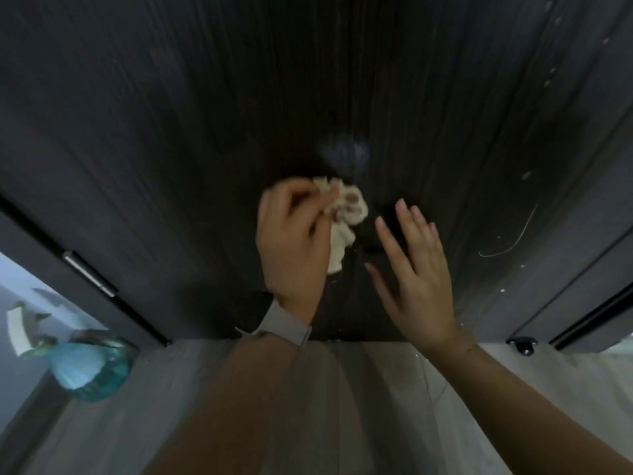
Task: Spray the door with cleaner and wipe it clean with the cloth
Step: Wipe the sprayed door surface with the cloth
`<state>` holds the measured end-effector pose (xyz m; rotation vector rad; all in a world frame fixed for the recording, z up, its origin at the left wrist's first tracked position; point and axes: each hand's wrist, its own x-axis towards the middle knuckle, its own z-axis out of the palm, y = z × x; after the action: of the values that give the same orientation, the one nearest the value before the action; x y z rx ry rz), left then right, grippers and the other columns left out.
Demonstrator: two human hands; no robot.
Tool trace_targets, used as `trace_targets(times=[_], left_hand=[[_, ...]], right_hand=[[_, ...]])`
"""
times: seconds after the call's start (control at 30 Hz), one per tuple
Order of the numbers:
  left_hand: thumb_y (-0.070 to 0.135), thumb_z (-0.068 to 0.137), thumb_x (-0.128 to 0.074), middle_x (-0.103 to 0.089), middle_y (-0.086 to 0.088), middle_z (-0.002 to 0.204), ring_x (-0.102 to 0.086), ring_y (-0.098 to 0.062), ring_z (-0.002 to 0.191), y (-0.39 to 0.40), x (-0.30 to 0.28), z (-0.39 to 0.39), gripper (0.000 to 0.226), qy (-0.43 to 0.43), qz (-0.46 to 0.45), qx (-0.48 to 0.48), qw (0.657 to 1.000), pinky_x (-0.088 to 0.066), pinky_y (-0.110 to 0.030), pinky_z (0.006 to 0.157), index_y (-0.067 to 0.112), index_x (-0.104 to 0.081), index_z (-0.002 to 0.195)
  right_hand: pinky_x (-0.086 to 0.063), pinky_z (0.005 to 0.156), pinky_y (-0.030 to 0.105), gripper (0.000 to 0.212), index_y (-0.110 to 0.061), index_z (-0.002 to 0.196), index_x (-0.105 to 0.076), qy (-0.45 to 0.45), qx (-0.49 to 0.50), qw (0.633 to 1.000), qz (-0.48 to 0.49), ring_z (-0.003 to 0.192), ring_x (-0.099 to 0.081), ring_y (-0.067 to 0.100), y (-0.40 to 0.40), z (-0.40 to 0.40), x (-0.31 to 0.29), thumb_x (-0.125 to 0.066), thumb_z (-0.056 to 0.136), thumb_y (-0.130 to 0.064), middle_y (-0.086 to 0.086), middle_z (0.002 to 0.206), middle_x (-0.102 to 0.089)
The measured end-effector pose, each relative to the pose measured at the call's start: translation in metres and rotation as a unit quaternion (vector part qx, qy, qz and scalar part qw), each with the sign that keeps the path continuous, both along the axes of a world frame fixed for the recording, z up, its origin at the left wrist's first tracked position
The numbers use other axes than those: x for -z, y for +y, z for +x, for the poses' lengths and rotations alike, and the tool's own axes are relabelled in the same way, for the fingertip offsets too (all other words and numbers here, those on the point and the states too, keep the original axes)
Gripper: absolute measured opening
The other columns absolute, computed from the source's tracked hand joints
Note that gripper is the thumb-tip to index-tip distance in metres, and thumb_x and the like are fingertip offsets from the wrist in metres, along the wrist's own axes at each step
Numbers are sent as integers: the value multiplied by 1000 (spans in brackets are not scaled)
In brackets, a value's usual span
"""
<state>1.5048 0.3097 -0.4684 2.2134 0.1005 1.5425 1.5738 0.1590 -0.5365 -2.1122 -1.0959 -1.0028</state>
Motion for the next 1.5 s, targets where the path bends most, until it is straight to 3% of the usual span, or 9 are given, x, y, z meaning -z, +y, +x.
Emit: trace_targets(times=[0.2, 0.47, 0.7, 0.83, 0.97, 1.1, 1.27, 1.37, 1.5], left_hand=[[3, 86, -69, -59, -11, 97, -56, -20, 87, 8, -27, 10, 17, -65, 17, -14, 998, -51, -28, 76, 3, -73, 103], [20, 100, -46, -55, -2, 100, -51, -14, 88, 10, 72, -3, 33, 121, 95, 50, 987, -46, -26, 74, 2, -73, 98], [1, 87, -63, -64, -12, 90, -55, -19, 84, -9, -1, 13, 12, -22, 42, -7, 999, -45, -19, 76, 1, -74, 92], [2, 89, -61, -58, -5, 96, -56, -19, 86, -6, 12, 17, 14, -40, 27, 7, 999, -48, -20, 78, 0, -74, 94], [6, 90, -55, -48, 3, 105, -50, 0, 96, 5, 69, 5, 19, 85, 58, 56, 993, -41, -9, 83, 1, -73, 93], [13, 88, -47, -43, 3, 105, -47, -14, 93, 15, 93, -4, 28, 188, 170, 76, 964, -46, -24, 73, 2, -72, 94], [6, 88, -58, -58, -7, 95, -50, -15, 85, 11, 26, 6, 13, 55, 65, 26, 996, -38, -11, 80, 0, -70, 85], [-4, 85, -63, -58, -9, 93, -56, -23, 83, 12, -3, 12, 10, -53, 10, -19, 998, -48, -26, 75, 1, -73, 86], [3, 88, -56, -49, 1, 101, -53, -16, 89, 11, 47, 3, 17, 16, 40, 27, 999, -46, -29, 80, -1, -72, 89]], right_hand=[[-9, 123, 37, 63, -16, 148, -28, 0, 21, 998, -65, 150, -5, 18, -3, 8, 37, -57, 93, -27, 2, 161, -9], [-4, 123, 35, 69, -18, 150, -22, -8, 42, 997, -66, 150, -2, 16, 1, 12, 48, -58, 91, -25, -6, 163, 6], [-4, 123, 34, 79, -21, 155, -7, -18, 51, 996, -72, 150, -1, 15, 0, 15, 48, -55, 93, -29, -6, 163, 8], [-3, 123, 34, 79, -19, 155, -9, -19, 60, 996, -65, 150, 0, 15, 0, 15, 50, -56, 92, -31, -5, 163, 8], [-4, 123, 35, 81, -16, 151, -17, 12, 75, 997, -31, 150, 1, 17, -1, 11, 52, -66, 88, -29, -4, 162, 10], [-5, 123, 37, 85, -19, 154, -10, 36, 77, 996, -24, 150, 2, 18, 2, 5, 53, -65, 89, -30, -4, 162, 12], [-4, 123, 37, 85, -13, 151, -19, 51, 92, 994, -23, 150, 6, 17, 4, 1, 51, -73, 87, -26, 2, 161, -1], [-3, 123, 36, 83, -12, 151, -21, 45, 95, 994, -31, 150, 5, 17, 3, 3, 50, -72, 87, -26, 7, 160, -7], [-2, 123, 34, 87, -14, 152, -19, 35, 96, 994, -37, 150, 6, 17, 1, 5, 51, -74, 86, -27, 0, 160, 2]])
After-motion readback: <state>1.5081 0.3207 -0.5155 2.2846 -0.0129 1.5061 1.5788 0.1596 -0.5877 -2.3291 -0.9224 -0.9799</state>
